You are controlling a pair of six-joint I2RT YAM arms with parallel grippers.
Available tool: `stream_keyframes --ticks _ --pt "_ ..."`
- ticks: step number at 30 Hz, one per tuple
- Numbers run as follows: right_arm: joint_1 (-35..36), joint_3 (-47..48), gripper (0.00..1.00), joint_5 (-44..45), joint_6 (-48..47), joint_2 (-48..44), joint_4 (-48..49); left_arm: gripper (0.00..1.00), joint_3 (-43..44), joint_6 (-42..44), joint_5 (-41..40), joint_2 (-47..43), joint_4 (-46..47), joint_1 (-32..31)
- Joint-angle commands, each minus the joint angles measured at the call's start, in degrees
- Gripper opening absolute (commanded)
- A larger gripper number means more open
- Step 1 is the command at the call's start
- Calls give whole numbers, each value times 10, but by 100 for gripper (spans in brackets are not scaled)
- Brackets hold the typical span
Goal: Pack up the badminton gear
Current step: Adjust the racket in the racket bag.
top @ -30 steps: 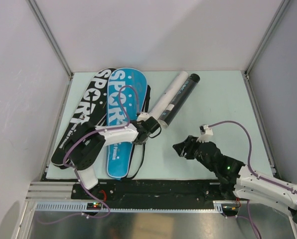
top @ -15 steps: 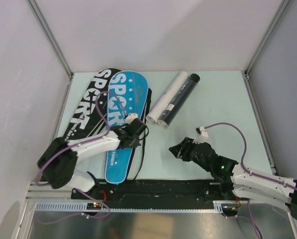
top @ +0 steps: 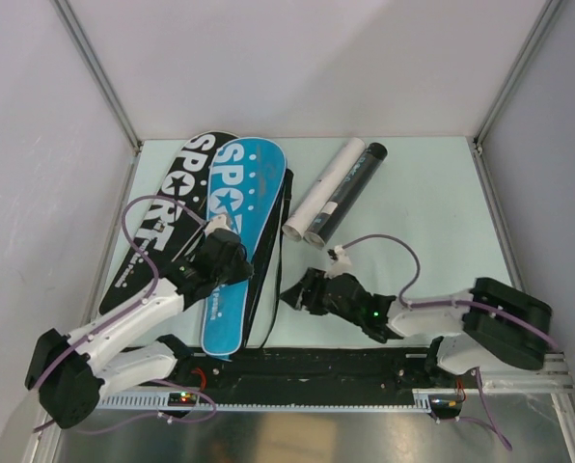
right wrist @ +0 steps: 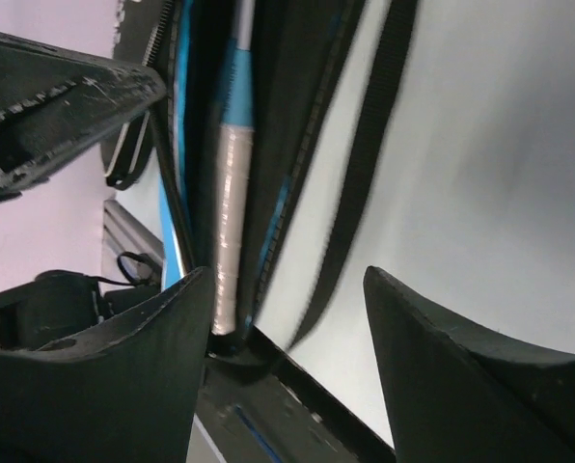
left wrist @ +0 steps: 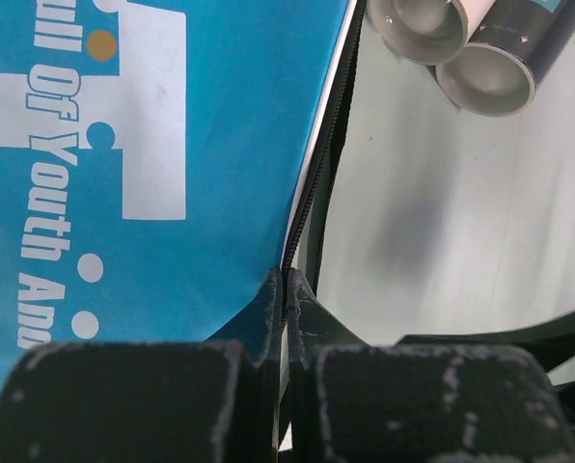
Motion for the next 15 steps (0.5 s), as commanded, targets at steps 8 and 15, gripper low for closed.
stream_keyframes --ticks 8,15 --pt "39 122 95 -9 17 168 141 0 -1 -16 40 -76 4 39" --pt "42 143 99 -14 29 196 107 0 4 -11 43 -114 3 71"
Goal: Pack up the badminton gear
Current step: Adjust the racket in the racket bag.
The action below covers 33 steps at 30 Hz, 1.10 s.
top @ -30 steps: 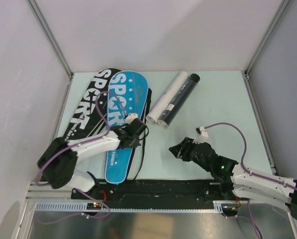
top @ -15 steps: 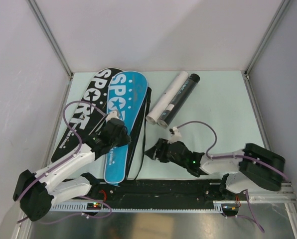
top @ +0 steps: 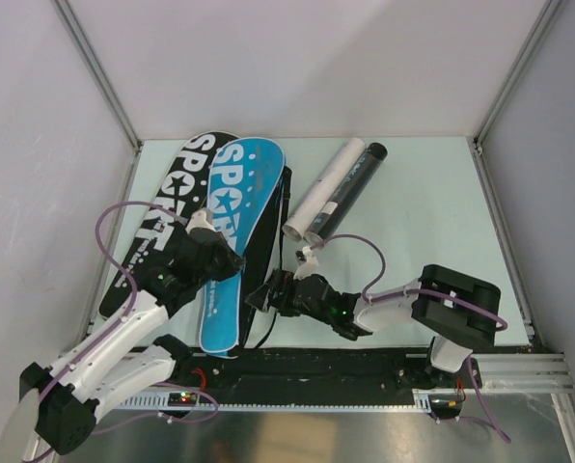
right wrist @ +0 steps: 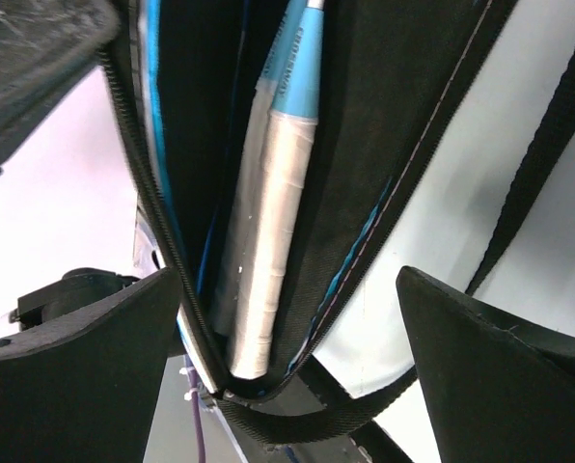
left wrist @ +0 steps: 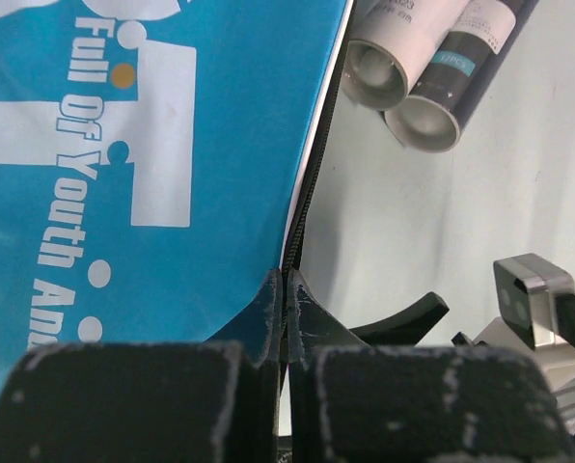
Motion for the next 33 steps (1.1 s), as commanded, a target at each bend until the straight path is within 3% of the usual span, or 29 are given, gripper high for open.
stream_keyframes --ticks 1,9,12,14,18,24,33 --pt "-1 21 99 2 9 12 0 0 11 -8 8 -21 19 20" --pt "10 55 99 -35 -4 20 -55 0 39 -9 7 -24 19 25" --pt "27 63 99 14 -38 -14 -107 0 46 -7 1 -25 18 25" --pt "39 81 100 62 -48 -41 -195 0 50 -6 -6 -25 18 26" --pt "45 86 99 82 -20 -63 -260 0 63 -12 -18 -25 19 27" --pt "49 67 100 64 25 -19 -156 0 81 -18 -29 -25 19 27" --pt "54 51 100 78 64 2 -113 0 68 -25 -45 -38 18 27"
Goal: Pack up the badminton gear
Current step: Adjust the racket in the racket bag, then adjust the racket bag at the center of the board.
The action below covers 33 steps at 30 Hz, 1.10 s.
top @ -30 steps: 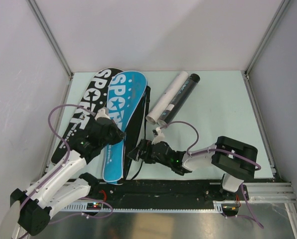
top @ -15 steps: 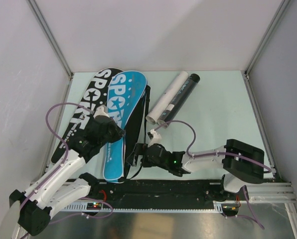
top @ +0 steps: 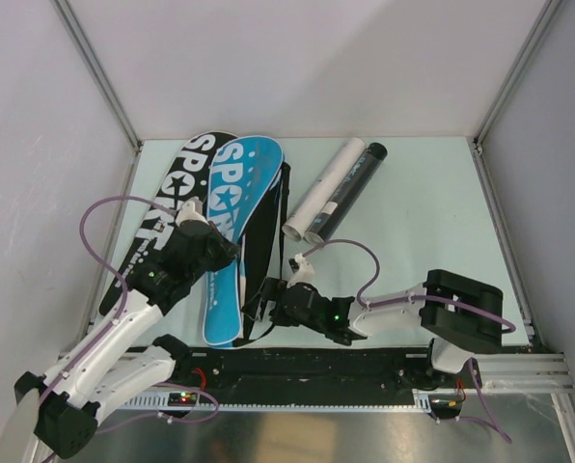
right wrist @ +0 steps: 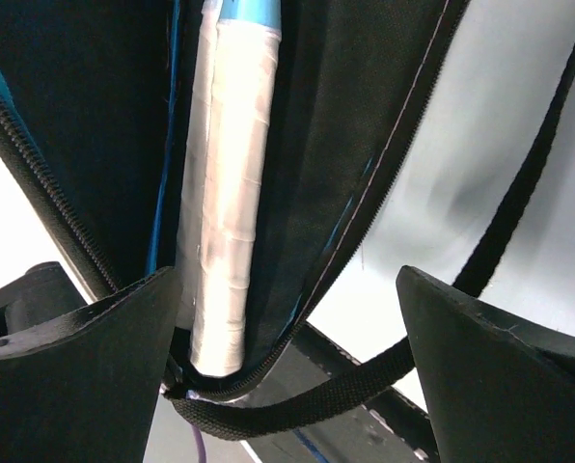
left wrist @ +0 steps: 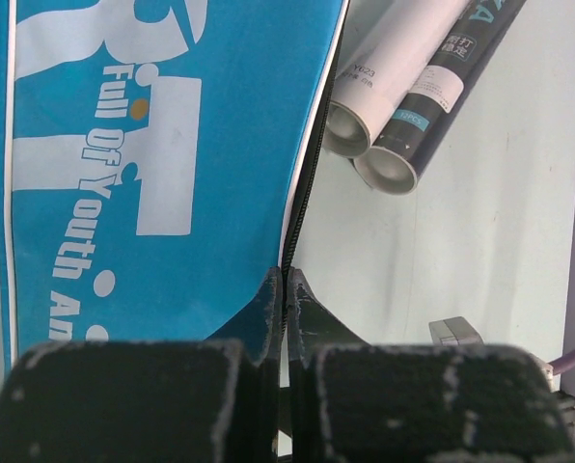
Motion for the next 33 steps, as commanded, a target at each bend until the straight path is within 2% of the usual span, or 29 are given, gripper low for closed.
stream_keyframes --ticks 1,5,9,14,16,19,20,23,27,33 --pt "-4 -1 100 19 33 29 59 0 17 -23 -26 -26 33 6" --pt "-25 1 99 17 25 58 103 0 7 -28 -20 -34 34 5" --pt "-55 1 99 27 -31 19 55 1 -8 -14 -3 -30 34 6" --pt "-94 2 99 39 -122 -82 -48 19 -57 -3 16 -6 34 5" --pt "-115 2 99 20 -145 -113 -74 30 -69 8 13 9 34 5" --pt "-144 2 100 -5 -165 -152 -124 41 -49 63 3 47 32 5" --pt "-147 2 100 -6 -178 -168 -137 44 -28 84 -4 62 28 5" --pt "-141 -1 99 35 -225 -241 -207 51 103 173 -62 181 -23 5" --pt "-132 -15 100 73 -250 -310 -272 52 228 238 -108 316 -45 3" --pt "-135 -47 99 95 -259 -412 -334 56 392 317 -154 469 -65 -6"
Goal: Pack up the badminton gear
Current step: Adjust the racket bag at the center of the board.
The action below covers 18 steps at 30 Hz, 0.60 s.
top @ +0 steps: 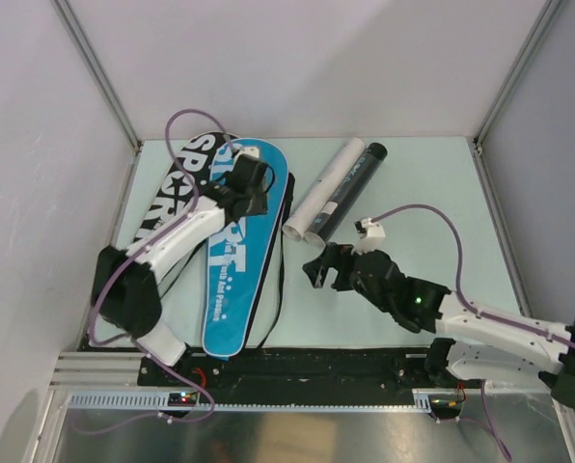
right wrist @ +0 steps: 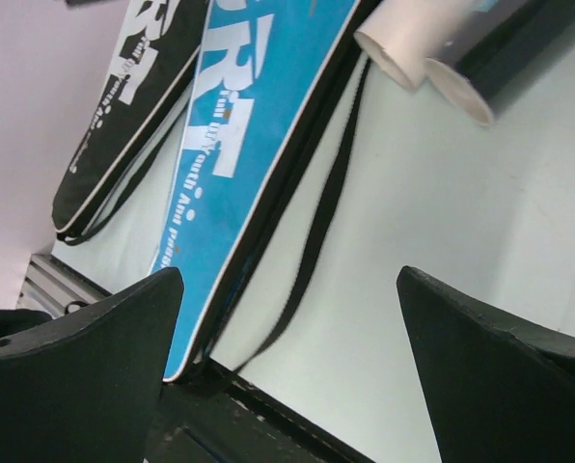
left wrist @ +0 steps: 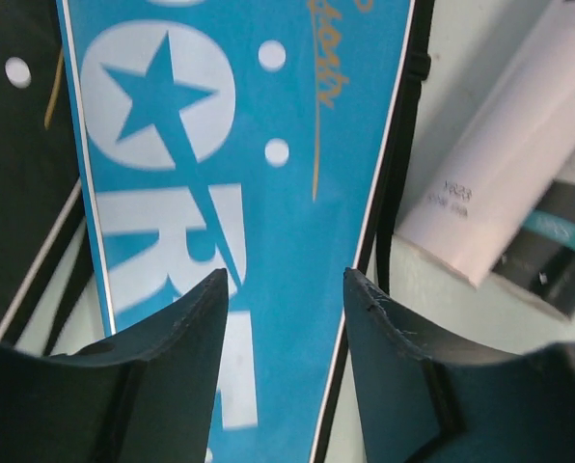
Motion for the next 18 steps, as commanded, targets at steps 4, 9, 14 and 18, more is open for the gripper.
stream_keyframes --ticks 4,9,14,18 --pt "-26 -43 100 13 -29 -99 -72 66 181 91 -42 138 -62 24" --pt "-44 -48 99 -21 -27 -122 -72 67 160 68 -14 126 -75 89" --pt "-58 -49 99 -41 -31 -113 -60 68 82 70 28 80 -74 153" --pt "-68 -51 100 -67 -21 -83 -27 67 11 57 78 41 -73 192"
